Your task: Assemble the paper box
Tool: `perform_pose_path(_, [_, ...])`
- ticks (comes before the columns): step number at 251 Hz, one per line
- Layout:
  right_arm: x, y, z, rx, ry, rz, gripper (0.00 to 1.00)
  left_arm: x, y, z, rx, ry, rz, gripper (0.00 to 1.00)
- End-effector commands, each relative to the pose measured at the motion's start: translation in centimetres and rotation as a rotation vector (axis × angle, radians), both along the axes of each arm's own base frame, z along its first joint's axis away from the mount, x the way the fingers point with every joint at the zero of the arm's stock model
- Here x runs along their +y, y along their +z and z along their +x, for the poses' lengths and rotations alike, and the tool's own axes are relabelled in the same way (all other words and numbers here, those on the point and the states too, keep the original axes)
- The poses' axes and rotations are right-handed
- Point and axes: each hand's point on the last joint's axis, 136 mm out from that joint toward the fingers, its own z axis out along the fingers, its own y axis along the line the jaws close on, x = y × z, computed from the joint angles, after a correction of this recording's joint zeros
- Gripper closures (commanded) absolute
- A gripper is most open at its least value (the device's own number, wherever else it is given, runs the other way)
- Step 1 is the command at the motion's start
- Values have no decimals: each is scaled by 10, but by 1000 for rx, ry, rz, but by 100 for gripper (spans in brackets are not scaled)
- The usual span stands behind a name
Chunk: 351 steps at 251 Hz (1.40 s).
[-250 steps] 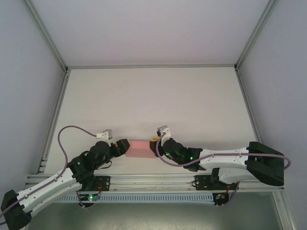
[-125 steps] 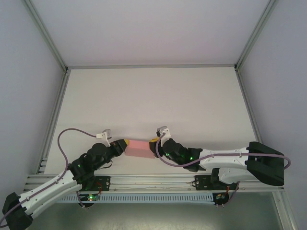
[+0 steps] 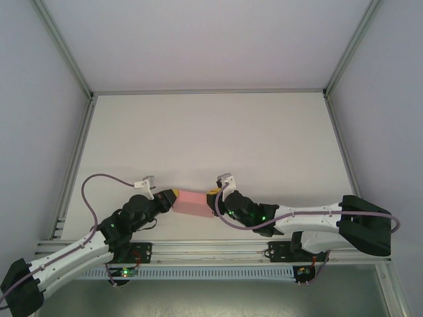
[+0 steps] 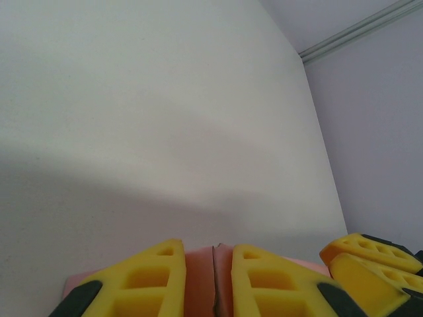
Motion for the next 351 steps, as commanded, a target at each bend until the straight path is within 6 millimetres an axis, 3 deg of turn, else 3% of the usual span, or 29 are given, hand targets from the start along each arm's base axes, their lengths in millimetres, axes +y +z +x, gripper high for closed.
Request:
perform_pose_path(1, [-55,-95,-39,189,91,-369,81,5,-61,-35,155,-133,146,100])
perform_pose_path(47, [-46,-76,-37,160,108,-314,78,8,-52,-35,150,-110,118,100])
perform_pose_path(54, [-44,-73,-38,158,113,-306,78,10,-52,-34,152,-98,121,87])
perform_pose_path(63, [-42,-71,-38,156,120,-299,78,11,-50,-34,144,-92,123,60])
perform_pose_path(80, [-38,-67,-38,154,127,-289,78,12,-45,-32,124,-85,120,63])
perform_pose_path(88, [-37,-65,-38,153,130,-289,77,12,-40,-30,115,-82,120,53])
perform_pose_path(97, [-35,-63,-37,149,132,-286,76,13,-35,-29,109,-81,130,32])
perform_pose_path(117, [-29,-56,-36,137,137,-276,73,12,-25,-28,95,-95,156,28])
perform_pose_path(124, [-28,-54,-35,132,138,-275,70,12,-22,-27,95,-92,164,19])
perform_pose_path(131, [-26,-51,-34,130,138,-272,69,11,-21,-26,97,-93,169,3])
perform_pose_path(135, [-25,-50,-34,129,140,-271,69,11,-20,-25,97,-92,171,0])
perform_pose_path(176, [-16,-24,-25,65,135,-248,65,0,-7,-18,91,-110,181,0])
perform_pose_path(245, [-3,21,-14,-32,161,-181,48,7,16,-6,73,-60,257,0])
perform_pose_path(263, [1,32,-11,-52,189,-166,36,17,22,-3,70,-19,295,0])
perform_pose_path(278, [6,42,-12,-76,230,-149,19,24,26,-1,69,6,326,0])
perform_pose_path(286, [8,47,-12,-89,253,-144,3,25,27,-1,67,10,336,0])
perform_pose_path(305, [19,58,-19,-117,350,-131,1,31,31,2,76,50,351,0])
perform_pose_path(326, [32,56,-33,-138,495,-164,2,48,32,5,105,133,406,0])
perform_pose_path(351, [41,35,-42,-111,622,-281,1,59,34,8,128,181,470,0])
